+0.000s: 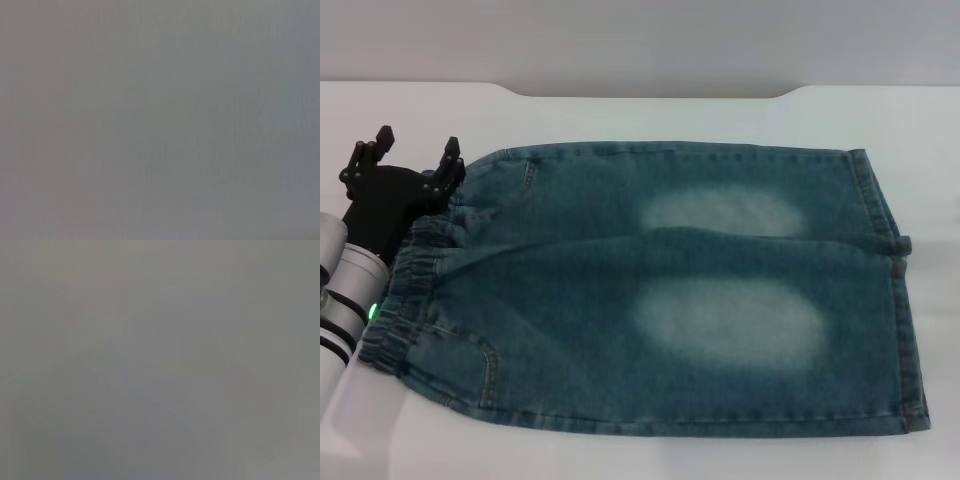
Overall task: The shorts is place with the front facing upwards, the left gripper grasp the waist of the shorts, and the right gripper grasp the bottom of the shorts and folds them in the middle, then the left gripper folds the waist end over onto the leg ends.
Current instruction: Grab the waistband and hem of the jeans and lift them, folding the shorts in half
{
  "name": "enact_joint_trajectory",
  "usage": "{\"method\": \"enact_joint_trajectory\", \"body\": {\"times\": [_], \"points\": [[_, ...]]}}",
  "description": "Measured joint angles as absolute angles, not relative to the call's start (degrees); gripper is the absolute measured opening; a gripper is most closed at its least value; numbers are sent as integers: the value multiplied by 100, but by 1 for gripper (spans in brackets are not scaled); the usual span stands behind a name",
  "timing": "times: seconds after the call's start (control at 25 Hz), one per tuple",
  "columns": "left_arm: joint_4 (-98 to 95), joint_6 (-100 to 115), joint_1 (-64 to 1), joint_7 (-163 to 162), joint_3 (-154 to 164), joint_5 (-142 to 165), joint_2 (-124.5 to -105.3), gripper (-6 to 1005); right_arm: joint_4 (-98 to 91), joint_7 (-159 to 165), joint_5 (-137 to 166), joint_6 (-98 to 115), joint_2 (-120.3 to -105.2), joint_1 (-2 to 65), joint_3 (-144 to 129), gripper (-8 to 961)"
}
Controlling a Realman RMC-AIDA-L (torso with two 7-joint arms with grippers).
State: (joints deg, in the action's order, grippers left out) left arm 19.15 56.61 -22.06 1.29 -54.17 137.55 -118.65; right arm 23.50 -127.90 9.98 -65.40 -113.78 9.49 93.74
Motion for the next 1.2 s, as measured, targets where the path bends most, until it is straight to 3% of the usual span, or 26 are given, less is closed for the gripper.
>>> {"method": "enact_joint_trajectory", "body": {"times": [0.2,0.36,0.8,1.08,1.2], "points": [[1916,5660,-2196,116,-5414,13752,-11865,794,3108,-12196,1730,-6033,-11289,730,9663,774],[1910,5659,-2194,116,-5414,13750,-11865,794,3729,-11760,2665,-5962,-11300,541,10258,774],[1911,5610,-2231,110,-5404,13755,-11867,793,5102,-11343,4280,-3980,-11537,806,10805,773],[1916,5606,-2228,108,-5333,13734,-11874,793,5442,-11744,4811,-3564,-11848,952,11085,773],[1916,5606,-2230,107,-5333,13721,-11874,792,5598,-11777,4813,-3563,-11867,910,11115,773]]}}
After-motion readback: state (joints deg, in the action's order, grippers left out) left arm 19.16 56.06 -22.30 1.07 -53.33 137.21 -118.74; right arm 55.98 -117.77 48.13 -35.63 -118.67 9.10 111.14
